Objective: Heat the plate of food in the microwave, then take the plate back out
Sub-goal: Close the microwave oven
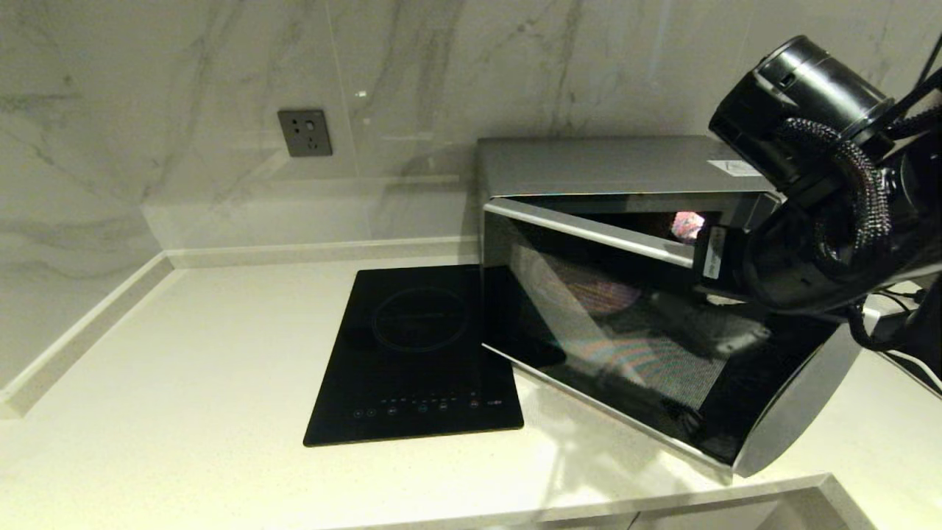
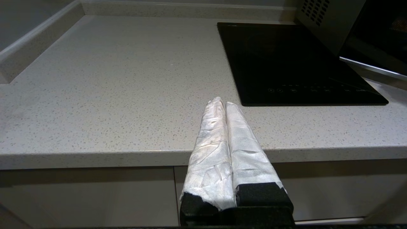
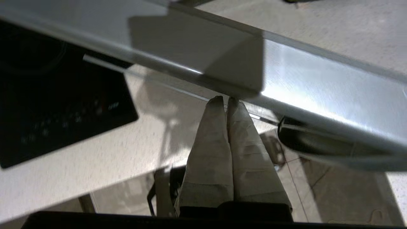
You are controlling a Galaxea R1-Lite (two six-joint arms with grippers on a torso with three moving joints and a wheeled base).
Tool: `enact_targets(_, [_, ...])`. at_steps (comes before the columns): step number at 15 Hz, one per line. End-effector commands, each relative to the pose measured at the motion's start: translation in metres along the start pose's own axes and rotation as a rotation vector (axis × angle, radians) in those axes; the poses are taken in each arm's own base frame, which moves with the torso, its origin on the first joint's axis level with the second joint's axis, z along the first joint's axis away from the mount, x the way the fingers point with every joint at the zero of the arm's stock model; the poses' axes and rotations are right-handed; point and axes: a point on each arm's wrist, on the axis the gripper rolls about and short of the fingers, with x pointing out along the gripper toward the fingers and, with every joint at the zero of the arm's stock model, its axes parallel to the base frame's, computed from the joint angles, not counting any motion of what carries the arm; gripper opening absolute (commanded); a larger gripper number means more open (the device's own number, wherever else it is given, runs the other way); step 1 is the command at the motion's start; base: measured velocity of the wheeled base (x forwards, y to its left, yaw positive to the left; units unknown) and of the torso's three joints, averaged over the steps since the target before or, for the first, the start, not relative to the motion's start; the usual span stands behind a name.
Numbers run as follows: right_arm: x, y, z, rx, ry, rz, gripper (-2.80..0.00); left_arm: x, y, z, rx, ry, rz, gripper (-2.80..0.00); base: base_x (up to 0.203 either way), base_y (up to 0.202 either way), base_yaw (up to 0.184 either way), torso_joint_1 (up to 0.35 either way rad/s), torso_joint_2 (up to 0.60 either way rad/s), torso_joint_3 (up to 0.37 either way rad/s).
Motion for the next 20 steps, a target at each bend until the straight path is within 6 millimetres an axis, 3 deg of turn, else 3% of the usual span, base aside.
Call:
enact_targets(1, [0.014,-0.010,0.012,0.039,-0.021,-0.042,-2.80,0.000,0.000,0.000,-0.001,0.001,0.001,-2.80,0.000,0.000,0.000,0.000,0.00,0.000])
enact_targets(13, [0.101,-0.038,0.081,0.211,-0.160,-0.001,-2.80,0.000,0.000,0.000,-0.001,0.001,0.001,-2.80,0.000,0.000,0.000,0.000,0.00,0.000])
enact_targets(20, [0.113,-0.039,0.097,0.233,-0.230,0.070,-2.80,0.000,0.000,0.000,-0.001,0.001,0.001,-2.80,0.000,0.000,0.000,0.000,0.00,0.000])
